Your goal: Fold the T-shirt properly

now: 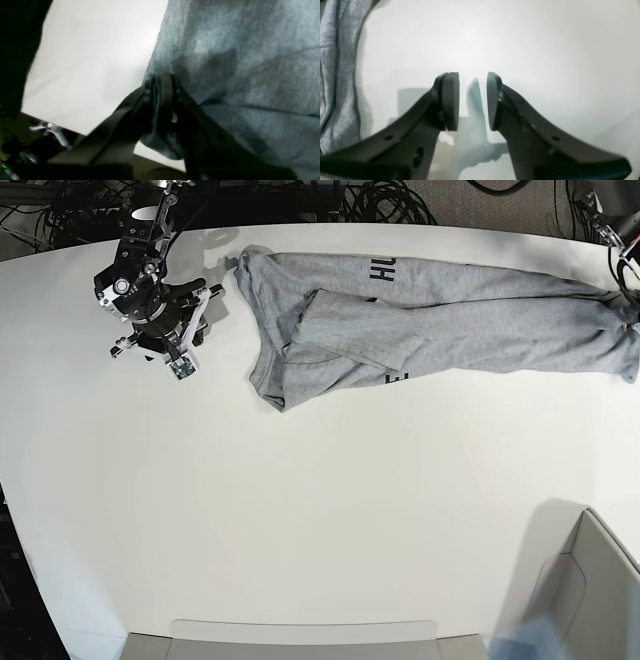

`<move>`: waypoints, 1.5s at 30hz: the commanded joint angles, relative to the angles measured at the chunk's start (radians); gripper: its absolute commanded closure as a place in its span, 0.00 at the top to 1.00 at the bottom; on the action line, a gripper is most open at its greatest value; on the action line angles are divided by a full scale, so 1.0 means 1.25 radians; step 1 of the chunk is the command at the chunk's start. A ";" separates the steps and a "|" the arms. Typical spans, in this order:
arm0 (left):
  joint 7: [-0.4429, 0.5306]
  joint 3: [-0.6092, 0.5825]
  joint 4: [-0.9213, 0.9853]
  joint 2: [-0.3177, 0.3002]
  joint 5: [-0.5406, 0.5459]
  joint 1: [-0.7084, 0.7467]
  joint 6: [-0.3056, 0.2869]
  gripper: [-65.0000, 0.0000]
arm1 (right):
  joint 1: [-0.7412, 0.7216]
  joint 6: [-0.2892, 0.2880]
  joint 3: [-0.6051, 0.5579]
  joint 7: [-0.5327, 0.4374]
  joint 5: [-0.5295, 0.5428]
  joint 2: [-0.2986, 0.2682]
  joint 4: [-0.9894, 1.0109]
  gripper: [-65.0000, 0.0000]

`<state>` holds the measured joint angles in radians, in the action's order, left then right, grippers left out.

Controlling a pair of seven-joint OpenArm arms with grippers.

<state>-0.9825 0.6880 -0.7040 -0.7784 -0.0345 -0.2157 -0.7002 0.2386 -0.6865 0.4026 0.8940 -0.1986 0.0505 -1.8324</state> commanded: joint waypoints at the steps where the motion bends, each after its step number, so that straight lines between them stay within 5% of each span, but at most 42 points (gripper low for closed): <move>1: 0.011 0.001 -0.014 -0.024 -0.054 -0.012 0.002 0.12 | -0.006 -0.009 -0.001 -0.012 0.007 -0.001 -0.015 0.29; 13: 0.038 0.016 -0.115 0.023 -0.189 -0.056 0.002 0.13 | -0.006 -0.009 -0.001 -0.012 0.007 0.004 -0.015 0.29; 18: 0.000 0.141 -0.120 0.022 -0.183 -0.062 0.002 0.14 | -0.002 -0.009 -0.001 -0.011 0.007 0.006 -0.015 0.29; 21: -0.043 0.199 -0.120 0.018 -0.090 -0.058 0.002 0.23 | -0.001 -0.009 -0.001 -0.011 0.007 0.002 -0.015 0.29; 28: -0.171 0.233 -0.121 -0.052 0.295 0.063 0.002 0.56 | -0.004 -0.009 -0.001 -0.011 0.007 0.003 -0.015 0.29; 35: -0.166 0.063 -0.122 -0.065 0.254 0.041 0.002 0.55 | -0.005 -0.009 -0.001 -0.008 0.007 0.003 -0.016 0.29; 40: -0.134 0.085 -0.122 -0.060 0.258 0.038 0.002 0.55 | -0.004 -0.009 -0.002 -0.008 0.007 0.003 -0.015 0.29; 45: -0.159 0.165 -0.121 -0.058 0.394 0.047 0.002 0.58 | -0.001 -0.009 -0.002 -0.009 0.007 0.003 -0.015 0.29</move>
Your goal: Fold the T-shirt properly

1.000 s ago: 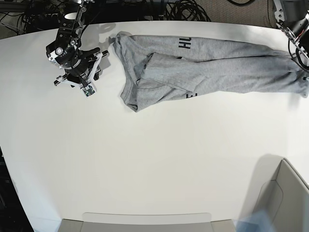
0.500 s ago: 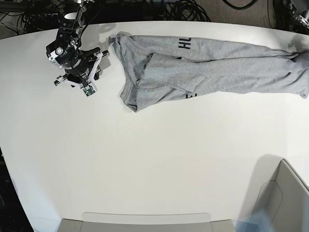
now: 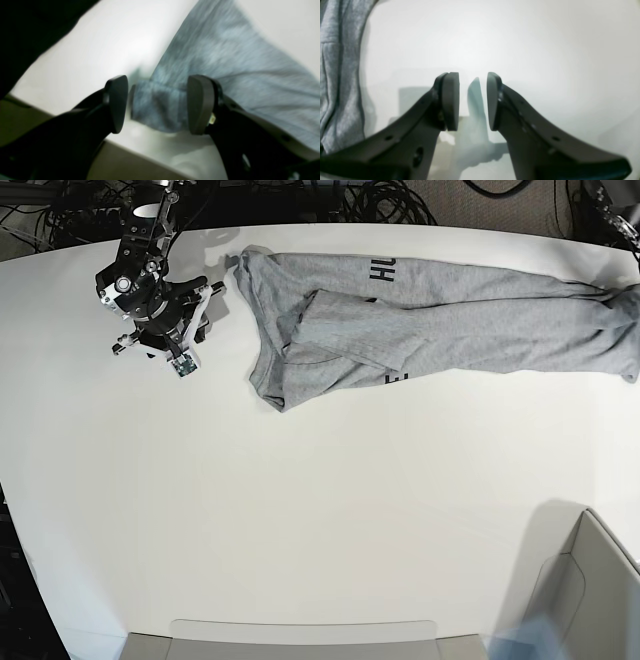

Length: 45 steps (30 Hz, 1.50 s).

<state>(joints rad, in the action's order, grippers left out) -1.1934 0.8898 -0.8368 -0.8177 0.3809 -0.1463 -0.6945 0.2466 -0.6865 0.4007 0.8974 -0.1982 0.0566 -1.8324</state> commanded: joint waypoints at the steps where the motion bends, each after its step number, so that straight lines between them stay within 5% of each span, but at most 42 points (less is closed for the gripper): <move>1: 0.010 0.006 -0.012 -0.022 0.103 0.012 -0.003 0.58 | -0.006 -0.009 -0.001 -0.013 0.007 -0.002 -0.015 0.29; 5: 0.047 0.001 -0.011 -0.015 0.222 0.083 -0.003 0.58 | -0.006 -0.009 -0.001 -0.013 0.007 -0.002 -0.015 0.29; 28: 0.376 -0.116 0.208 -0.024 0.221 0.089 -0.003 0.59 | 0.006 -0.009 -0.001 -0.014 0.003 -0.009 -0.015 0.29; 35: 0.382 -0.275 0.207 -0.047 0.221 0.086 -0.003 0.58 | 0.002 -0.009 -0.047 -0.014 -0.102 -0.001 -0.017 0.29; 45: 0.383 -0.283 0.184 -0.063 0.224 0.085 -0.003 0.58 | 0.001 -0.009 -0.061 -0.014 -0.119 0.024 -0.025 0.29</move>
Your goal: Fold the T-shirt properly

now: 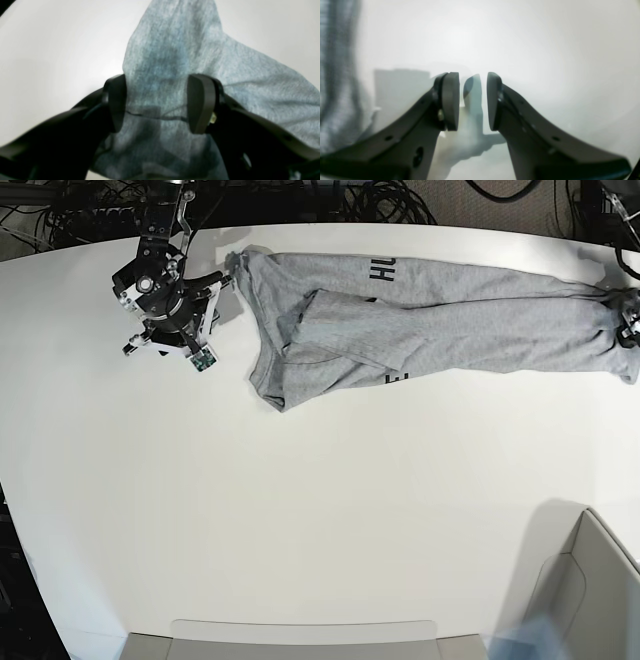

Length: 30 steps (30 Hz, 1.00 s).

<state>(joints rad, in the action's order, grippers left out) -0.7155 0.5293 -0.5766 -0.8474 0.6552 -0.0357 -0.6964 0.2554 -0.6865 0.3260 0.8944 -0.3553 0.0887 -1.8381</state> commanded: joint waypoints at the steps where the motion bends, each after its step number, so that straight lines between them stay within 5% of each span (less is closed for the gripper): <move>1: 0.001 0.008 -0.034 -0.044 0.006 -0.004 -0.001 0.58 | -0.005 -0.009 -0.002 -0.012 0.006 0.001 -0.023 0.29; 10: -0.028 0.267 -0.157 -0.046 0.003 0.057 -0.001 0.58 | -0.004 -0.009 0.001 -0.012 0.005 0.013 -0.048 0.29; 14: -0.067 0.268 -0.275 -0.046 -0.020 0.073 -0.001 0.58 | -0.005 -0.009 -0.001 -0.008 0.005 0.014 -0.048 0.29; 20: -0.102 0.269 -0.450 -0.041 -0.203 0.012 -0.001 0.58 | -0.009 -0.009 -0.002 -0.008 0.004 0.024 -0.050 0.29; 25: -0.064 0.274 -0.564 0.039 -0.322 -0.072 -0.001 0.57 | -0.009 -0.009 -0.004 -0.009 0.004 0.032 -0.050 0.29; 30: 0.165 0.288 -0.748 0.212 -0.392 -0.010 -0.001 0.55 | -0.009 -0.009 -0.002 -0.012 0.004 0.030 -0.050 0.29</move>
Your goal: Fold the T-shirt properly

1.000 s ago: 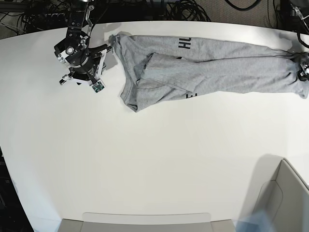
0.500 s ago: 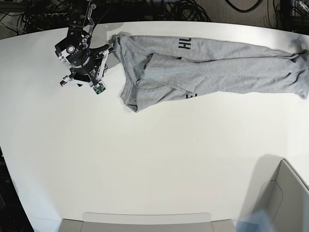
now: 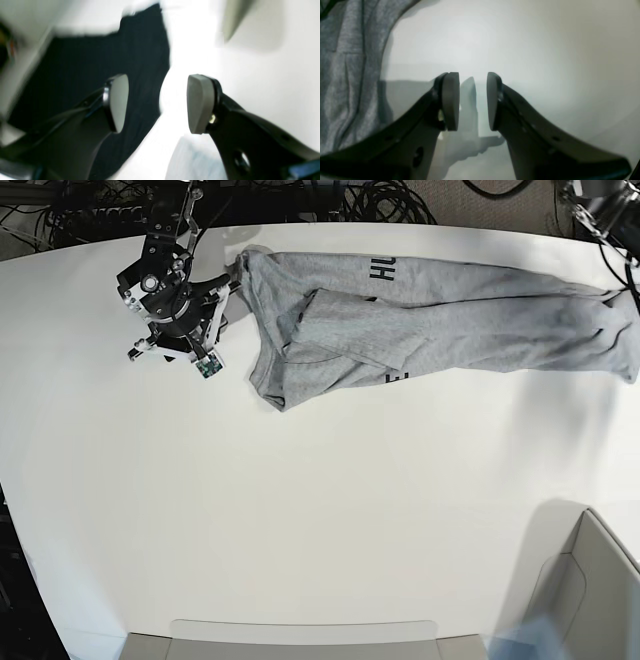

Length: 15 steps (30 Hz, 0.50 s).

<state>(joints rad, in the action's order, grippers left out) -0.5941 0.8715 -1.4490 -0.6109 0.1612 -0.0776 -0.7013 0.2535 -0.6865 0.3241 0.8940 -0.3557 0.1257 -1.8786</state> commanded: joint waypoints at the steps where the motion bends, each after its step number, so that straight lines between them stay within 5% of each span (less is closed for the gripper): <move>1: 0.136 0.025 -0.081 0.071 -0.009 0.047 0.003 0.56 | -0.007 -0.009 -0.001 -0.011 0.004 0.001 -0.017 0.29; 4: 0.310 0.039 -0.123 0.173 -0.095 0.069 0.003 0.57 | -0.007 -0.009 -0.001 -0.009 0.004 0.001 -0.017 0.29; 7: 0.284 0.035 -0.125 0.186 -0.204 0.053 0.003 0.57 | -0.006 -0.009 0.000 -0.008 0.004 0.001 -0.017 0.29; 12: 0.018 0.071 -0.141 0.154 -0.225 -0.066 0.003 0.57 | -0.003 -0.009 0.002 -0.008 0.004 -0.002 -0.017 0.29; 15: -0.247 0.109 -0.129 0.084 -0.225 -0.156 0.003 0.53 | -0.003 -0.009 0.003 -0.011 0.004 -0.004 -0.017 0.29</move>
<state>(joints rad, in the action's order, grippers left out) -0.8127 0.9787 -1.6085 -0.4271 -0.1059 -0.2081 -0.7208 0.2550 -0.6865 0.3260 0.8940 -0.3561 0.1215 -1.8790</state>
